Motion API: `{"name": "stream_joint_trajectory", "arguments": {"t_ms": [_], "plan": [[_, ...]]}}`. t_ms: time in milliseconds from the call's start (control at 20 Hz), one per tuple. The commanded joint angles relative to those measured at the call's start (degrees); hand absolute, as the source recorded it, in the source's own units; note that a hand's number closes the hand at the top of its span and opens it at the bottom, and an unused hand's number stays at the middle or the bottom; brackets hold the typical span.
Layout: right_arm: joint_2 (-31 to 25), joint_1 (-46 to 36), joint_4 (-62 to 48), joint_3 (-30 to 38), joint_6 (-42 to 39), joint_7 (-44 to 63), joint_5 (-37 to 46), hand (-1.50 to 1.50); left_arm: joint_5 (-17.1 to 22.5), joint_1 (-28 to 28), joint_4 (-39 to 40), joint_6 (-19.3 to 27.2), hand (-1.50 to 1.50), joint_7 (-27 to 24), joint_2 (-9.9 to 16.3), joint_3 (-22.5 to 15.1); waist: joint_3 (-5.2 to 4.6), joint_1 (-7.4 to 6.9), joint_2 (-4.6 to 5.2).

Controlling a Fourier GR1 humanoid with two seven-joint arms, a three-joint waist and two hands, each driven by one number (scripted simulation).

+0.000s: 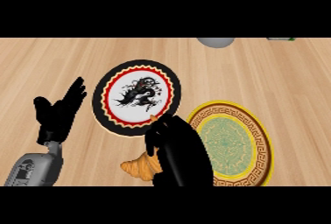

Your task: Pick the croissant from the plate and place it in the plate

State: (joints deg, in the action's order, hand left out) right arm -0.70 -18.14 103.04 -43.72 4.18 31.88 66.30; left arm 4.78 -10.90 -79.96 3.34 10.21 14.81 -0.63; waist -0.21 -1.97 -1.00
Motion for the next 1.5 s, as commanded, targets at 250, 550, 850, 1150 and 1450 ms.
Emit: {"name": "stream_joint_trajectory", "arguments": {"t_ms": [250, 550, 850, 1150, 1450], "plan": [[0.7, -14.4, -5.0, -10.9, 14.7, 34.7, 1.8, 1.5, 0.4, 0.0, 2.4, -0.7, 0.0, -2.5, -0.9, 0.9, 0.12, 0.26, 0.98], [0.7, -20.9, -13.0, -2.9, 15.5, 33.6, -2.1, 1.5, -0.5, 1.7, 3.0, -1.8, 0.0, -4.1, -0.5, 1.0, 0.16, 1.0, 1.15], [0.4, -14.6, -15.8, 5.4, 14.7, 20.3, -3.6, 1.5, -0.9, 1.6, -0.4, -0.2, 0.0, -1.4, -1.3, 2.2, 0.21, 1.81, 1.0], [0.6, -17.5, -29.2, 9.8, 11.5, 12.1, -13.5, 1.5, -0.6, 1.4, 0.8, -1.8, 0.0, -2.3, -0.9, 2.6, 0.2, 1.36, 1.23], [0.6, -16.7, -30.8, 15.7, 7.6, 1.9, -23.6, -1.5, -1.0, 2.3, -1.3, -1.9, 0.0, -0.7, -1.3, 2.3, 0.22, 1.46, 1.08]]}}
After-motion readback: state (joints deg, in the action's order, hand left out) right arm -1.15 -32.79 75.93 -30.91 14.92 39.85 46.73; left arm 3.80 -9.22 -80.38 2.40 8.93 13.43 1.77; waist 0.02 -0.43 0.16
